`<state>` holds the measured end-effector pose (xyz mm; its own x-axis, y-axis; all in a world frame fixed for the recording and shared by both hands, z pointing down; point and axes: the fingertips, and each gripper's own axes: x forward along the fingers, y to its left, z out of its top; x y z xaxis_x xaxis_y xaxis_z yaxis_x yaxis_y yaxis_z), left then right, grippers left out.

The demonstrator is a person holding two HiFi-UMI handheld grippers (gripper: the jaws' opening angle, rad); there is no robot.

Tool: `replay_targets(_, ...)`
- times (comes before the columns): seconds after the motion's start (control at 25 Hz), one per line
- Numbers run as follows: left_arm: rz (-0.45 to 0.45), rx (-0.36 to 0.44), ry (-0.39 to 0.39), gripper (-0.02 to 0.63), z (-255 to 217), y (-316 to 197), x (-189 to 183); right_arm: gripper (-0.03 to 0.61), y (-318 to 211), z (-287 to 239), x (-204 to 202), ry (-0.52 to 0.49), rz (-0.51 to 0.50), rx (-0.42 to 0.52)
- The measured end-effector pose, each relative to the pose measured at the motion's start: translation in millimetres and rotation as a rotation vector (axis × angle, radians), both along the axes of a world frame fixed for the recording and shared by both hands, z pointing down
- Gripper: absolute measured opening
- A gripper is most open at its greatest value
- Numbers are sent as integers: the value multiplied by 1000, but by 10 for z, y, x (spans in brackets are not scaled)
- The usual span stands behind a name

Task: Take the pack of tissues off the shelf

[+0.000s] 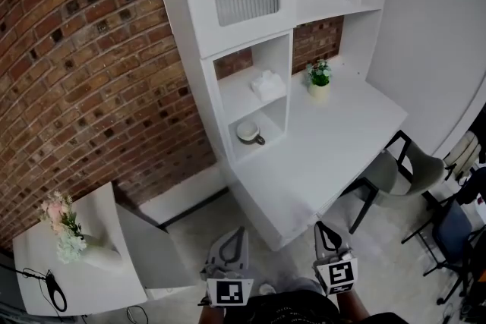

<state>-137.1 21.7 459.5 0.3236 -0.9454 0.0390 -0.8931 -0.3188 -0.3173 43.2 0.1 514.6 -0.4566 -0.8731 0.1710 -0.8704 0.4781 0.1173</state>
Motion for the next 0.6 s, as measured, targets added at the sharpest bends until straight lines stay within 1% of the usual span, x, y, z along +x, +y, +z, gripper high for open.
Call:
replay_targets(0.24,24,-6,-1,11,12,-28,-39,5,13,33,-51,5,5,-21)
replay_targets(0.52,43,4,-5,11,1,-62,-29,5,-29,2,-52,5,20,-10)
replay_targets(0.6,42,-10,-3,11,27,-81,-35,5,-57,-6,-50,3,22,-7)
